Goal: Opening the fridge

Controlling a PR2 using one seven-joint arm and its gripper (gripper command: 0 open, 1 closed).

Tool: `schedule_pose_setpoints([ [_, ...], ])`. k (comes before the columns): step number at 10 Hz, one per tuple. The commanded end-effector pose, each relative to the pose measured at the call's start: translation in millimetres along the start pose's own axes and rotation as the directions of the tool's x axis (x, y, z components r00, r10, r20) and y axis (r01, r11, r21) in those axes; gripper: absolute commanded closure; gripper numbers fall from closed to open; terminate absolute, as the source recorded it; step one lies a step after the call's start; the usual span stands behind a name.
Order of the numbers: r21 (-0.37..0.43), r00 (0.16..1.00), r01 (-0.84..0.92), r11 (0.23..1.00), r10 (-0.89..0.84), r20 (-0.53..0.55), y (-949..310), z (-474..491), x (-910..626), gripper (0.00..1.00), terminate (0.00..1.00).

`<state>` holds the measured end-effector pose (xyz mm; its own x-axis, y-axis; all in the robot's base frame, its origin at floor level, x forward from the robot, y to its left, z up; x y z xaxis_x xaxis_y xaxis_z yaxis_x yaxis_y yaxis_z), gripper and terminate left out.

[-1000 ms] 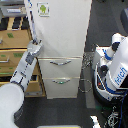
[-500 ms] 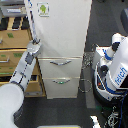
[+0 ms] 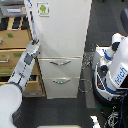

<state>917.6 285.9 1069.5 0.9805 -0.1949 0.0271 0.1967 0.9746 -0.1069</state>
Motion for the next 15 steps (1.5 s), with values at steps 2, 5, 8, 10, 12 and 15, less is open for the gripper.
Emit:
schedule_pose_setpoints([
  [2, -0.026, 0.999, 0.033, 0.999, -0.033, -0.015, -2.7, -8.7, -5.1, 1.0, 0.0],
  [5, -0.03, 0.999, 0.033, 0.999, -0.034, -0.018, 0.0, -11.8, -11.4, 1.0, 0.0],
  [8, -0.056, 0.997, 0.072, 0.996, -0.071, 0.029, -10.4, 6.6, -44.3, 1.0, 0.0],
  [10, -0.001, 0.924, 0.348, 0.938, -0.343, 0.17, -89.6, 129.7, -239.8, 1.0, 0.0],
  [12, 0.084, 0.719, 0.643, 0.761, -0.638, 0.275, -213.3, 290.9, -565.9, 1.0, 0.0],
  [15, 0.301, 0.199, 0.882, 0.362, -0.867, 0.458, -327.0, 401.2, -989.0, 1.0, 0.0],
])
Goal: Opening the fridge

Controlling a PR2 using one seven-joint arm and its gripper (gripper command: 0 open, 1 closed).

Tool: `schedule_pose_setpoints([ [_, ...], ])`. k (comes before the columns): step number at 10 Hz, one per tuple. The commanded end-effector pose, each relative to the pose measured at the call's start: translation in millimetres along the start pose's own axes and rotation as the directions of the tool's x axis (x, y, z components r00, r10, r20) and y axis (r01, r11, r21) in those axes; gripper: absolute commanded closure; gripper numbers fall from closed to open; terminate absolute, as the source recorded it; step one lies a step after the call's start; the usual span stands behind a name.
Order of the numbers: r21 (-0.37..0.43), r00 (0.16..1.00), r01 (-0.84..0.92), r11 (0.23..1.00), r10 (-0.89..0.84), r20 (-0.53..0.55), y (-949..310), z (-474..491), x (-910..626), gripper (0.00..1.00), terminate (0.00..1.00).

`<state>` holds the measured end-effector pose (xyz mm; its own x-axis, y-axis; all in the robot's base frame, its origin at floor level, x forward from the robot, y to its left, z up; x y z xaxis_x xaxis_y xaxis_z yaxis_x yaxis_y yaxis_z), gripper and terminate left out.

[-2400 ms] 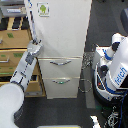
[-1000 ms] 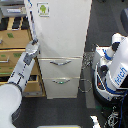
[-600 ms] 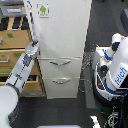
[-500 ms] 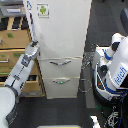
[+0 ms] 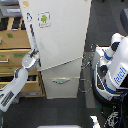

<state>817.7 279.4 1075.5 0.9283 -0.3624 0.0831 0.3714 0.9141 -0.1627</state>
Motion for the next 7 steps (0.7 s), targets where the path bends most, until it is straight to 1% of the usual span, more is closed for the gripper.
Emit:
schedule_pose_setpoints([
  [1, 0.333, 0.329, 0.823, 0.46, -0.864, 0.381, -499.5, 404.3, -845.9, 1.0, 0.0],
  [2, 0.323, 0.356, 0.819, 0.474, -0.862, 0.362, -472.1, 403.7, -842.7, 1.0, 0.0],
  [3, 0.296, 0.404, 0.806, 0.512, -0.842, 0.357, -440.7, 393.4, -817.1, 1.0, 0.0],
  [4, 0.219, 0.499, 0.779, 0.587, -0.793, 0.35, -370.2, 376.9, -756.3, 1.0, 0.0],
  [5, 0.177, 0.581, 0.737, 0.653, -0.745, 0.329, -310.9, 358.4, -703.2, 1.0, 0.0],
  [6, 0.149, 0.702, 0.65, 0.745, -0.664, 0.26, -217.2, 307.0, -615.7, 0.0, 0.0],
  [7, 0.09, 0.76, 0.603, 0.793, -0.605, 0.235, -166.0, 270.5, -563.0, 0.0, 0.0],
])
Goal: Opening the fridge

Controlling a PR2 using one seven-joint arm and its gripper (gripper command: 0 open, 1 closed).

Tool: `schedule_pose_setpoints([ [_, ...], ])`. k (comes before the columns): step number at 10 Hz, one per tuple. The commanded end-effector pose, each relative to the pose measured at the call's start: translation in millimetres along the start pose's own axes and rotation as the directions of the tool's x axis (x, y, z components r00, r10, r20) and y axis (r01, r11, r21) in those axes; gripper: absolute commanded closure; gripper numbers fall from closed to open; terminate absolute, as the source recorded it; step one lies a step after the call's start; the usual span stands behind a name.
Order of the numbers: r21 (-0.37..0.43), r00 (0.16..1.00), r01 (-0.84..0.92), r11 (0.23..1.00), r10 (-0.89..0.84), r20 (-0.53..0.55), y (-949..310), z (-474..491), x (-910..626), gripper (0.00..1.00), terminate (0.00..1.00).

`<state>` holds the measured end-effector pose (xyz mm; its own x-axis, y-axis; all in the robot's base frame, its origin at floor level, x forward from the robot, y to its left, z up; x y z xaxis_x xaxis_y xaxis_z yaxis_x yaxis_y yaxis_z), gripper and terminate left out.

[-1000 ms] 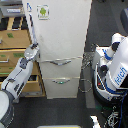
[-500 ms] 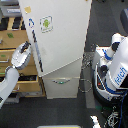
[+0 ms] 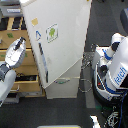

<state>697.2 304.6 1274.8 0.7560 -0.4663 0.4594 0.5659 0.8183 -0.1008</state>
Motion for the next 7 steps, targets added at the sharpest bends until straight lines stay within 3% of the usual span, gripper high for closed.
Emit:
schedule_pose_setpoints([
  [1, -0.144, 0.929, 0.318, 0.937, -0.338, -0.149, -135.1, 114.1, -319.8, 0.0, 0.0],
  [7, -0.161, 0.893, 0.29, 0.943, -0.327, -0.309, -151.5, -122.1, -104.0, 0.0, 0.0],
])
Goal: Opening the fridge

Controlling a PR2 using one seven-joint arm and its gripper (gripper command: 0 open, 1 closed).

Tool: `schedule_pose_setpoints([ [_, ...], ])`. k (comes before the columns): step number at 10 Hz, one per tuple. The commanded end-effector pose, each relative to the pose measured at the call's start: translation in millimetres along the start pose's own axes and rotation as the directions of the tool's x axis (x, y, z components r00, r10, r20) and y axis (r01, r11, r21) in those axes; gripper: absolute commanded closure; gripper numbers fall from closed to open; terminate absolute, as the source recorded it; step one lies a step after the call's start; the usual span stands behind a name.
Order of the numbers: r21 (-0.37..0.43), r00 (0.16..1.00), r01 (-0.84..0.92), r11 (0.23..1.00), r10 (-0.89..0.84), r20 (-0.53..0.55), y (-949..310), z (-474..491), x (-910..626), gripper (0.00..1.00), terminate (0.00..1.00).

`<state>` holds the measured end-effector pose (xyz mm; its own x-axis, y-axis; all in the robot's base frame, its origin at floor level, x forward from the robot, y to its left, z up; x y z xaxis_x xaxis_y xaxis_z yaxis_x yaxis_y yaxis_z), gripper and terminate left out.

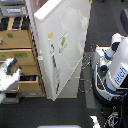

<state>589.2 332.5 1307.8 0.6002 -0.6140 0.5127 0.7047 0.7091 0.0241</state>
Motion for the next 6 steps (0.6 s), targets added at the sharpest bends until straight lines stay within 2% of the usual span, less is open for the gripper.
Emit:
schedule_pose_setpoints([
  [1, -0.172, 0.924, 0.013, 0.985, -0.078, -0.375, -108.1, -241.5, 35.2, 0.0, 0.0],
  [2, -0.162, 0.917, 0.015, 0.987, -0.078, -0.392, -116.1, -273.8, 66.6, 0.0, 0.0],
  [5, -0.236, 0.903, 0.079, 0.969, -0.17, -0.396, -155.2, -339.2, 126.5, 0.0, 0.0],
  [6, -0.233, 0.891, 0.086, 0.969, -0.179, -0.417, -162.3, -365.7, 134.5, 0.0, 0.0],
])
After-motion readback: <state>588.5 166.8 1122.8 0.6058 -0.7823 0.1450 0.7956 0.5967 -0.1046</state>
